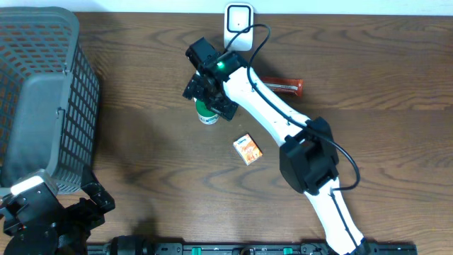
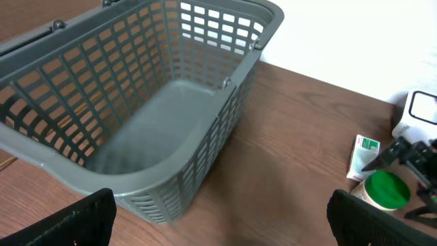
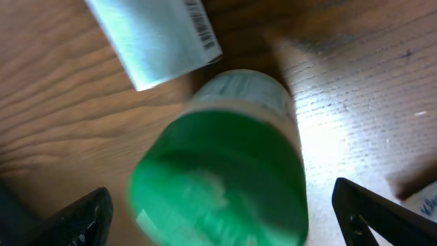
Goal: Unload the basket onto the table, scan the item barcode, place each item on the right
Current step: 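Lower the right gripper around the jar lid and grasp it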
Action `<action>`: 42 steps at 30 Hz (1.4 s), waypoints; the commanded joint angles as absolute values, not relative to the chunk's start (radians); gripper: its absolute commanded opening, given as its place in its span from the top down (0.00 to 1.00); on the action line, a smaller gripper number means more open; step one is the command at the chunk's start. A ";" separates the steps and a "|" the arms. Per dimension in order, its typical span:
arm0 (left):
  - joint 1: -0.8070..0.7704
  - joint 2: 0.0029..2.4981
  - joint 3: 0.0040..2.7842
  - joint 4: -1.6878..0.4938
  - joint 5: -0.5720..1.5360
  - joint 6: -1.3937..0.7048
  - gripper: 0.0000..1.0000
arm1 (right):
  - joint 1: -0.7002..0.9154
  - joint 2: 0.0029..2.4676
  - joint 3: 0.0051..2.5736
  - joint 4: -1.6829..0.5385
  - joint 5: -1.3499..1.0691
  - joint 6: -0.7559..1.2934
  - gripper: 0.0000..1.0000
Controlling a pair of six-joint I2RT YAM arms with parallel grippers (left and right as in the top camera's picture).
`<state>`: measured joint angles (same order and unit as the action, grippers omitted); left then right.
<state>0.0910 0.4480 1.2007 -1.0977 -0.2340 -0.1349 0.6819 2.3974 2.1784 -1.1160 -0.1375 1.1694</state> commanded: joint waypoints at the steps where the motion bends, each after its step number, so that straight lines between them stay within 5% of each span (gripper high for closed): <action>1: 0.094 0.450 1.195 -1.099 -0.228 -0.143 0.00 | 0.664 2.450 2.193 -1.117 -0.150 1.165 0.01; 10: 0.094 0.450 1.195 -1.099 -0.228 -0.143 0.00 | 0.664 2.457 2.193 -1.109 -0.144 1.144 0.11; 16: 0.094 0.450 1.195 -1.099 -0.228 -0.143 0.00 | 0.664 2.457 2.193 -1.119 -0.130 1.113 0.32; 25: 0.094 0.450 1.195 -1.099 -0.228 -0.143 0.00 | 0.664 2.457 2.193 -1.119 -0.121 1.011 0.46; 35: 0.094 0.450 1.195 -1.099 -0.228 -0.143 0.00 | 0.662 2.455 2.193 -1.127 -0.152 0.826 0.45; 42: 0.094 0.450 1.195 -1.099 -0.228 -0.143 0.00 | 0.660 2.455 2.193 -1.147 -0.181 0.487 0.41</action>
<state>0.0910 0.4480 1.2007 -1.0977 -0.2337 -0.1349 0.6704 2.4603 2.1834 -1.1343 -0.1753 0.6960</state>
